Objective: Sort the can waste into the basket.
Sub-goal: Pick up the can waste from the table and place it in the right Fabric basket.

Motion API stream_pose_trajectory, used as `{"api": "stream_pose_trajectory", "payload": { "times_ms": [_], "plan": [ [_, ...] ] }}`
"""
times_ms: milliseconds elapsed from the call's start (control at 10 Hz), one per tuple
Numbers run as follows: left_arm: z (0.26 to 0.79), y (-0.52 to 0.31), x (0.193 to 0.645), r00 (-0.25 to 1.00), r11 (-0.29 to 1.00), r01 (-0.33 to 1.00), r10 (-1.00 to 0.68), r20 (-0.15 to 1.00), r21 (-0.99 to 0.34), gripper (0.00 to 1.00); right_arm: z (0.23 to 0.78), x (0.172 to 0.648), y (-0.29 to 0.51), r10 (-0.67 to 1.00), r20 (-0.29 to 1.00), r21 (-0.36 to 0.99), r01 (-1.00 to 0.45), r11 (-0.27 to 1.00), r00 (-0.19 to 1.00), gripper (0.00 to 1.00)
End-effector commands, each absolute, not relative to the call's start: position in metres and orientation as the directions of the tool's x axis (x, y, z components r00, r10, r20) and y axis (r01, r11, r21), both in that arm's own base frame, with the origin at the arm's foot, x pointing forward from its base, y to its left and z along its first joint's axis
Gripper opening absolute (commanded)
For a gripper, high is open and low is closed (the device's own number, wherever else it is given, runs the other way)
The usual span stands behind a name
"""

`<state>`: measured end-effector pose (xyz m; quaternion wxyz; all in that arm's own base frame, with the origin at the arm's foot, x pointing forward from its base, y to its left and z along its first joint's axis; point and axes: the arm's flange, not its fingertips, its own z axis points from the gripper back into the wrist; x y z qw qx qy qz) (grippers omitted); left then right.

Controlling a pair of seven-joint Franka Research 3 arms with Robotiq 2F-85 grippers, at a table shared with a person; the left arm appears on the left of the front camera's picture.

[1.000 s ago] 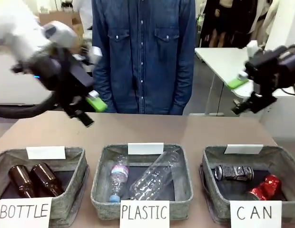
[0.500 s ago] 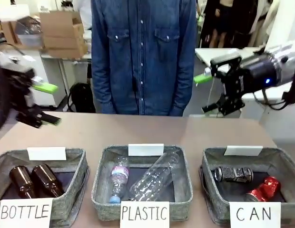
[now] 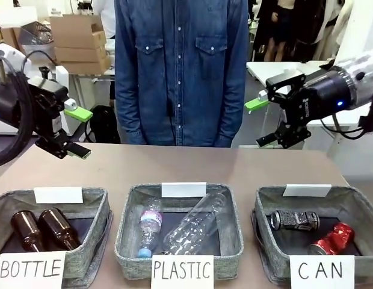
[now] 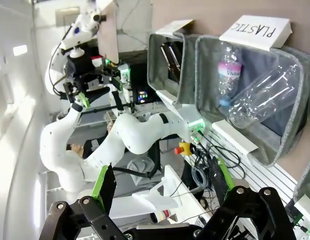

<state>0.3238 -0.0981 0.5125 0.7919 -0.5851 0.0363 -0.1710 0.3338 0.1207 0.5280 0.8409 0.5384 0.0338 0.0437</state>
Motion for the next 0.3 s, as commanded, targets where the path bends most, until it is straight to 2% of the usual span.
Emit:
{"api": "stream_pose_trajectory", "payload": {
  "times_ms": [0,200],
  "plan": [
    [0.5126,-0.0906,0.3234,0.936,0.254,0.237,-0.320,0.149,-0.938,1.00,0.5296,0.3351,0.1185,0.130,0.012,0.912,-0.064,0.406,0.992,1.00],
    [0.5126,-0.0906,0.3234,0.936,0.254,0.237,-0.320,0.149,-0.938,1.00,0.5296,0.3351,0.1185,0.130,0.012,0.912,-0.064,0.406,0.992,1.00]
  ]
}}
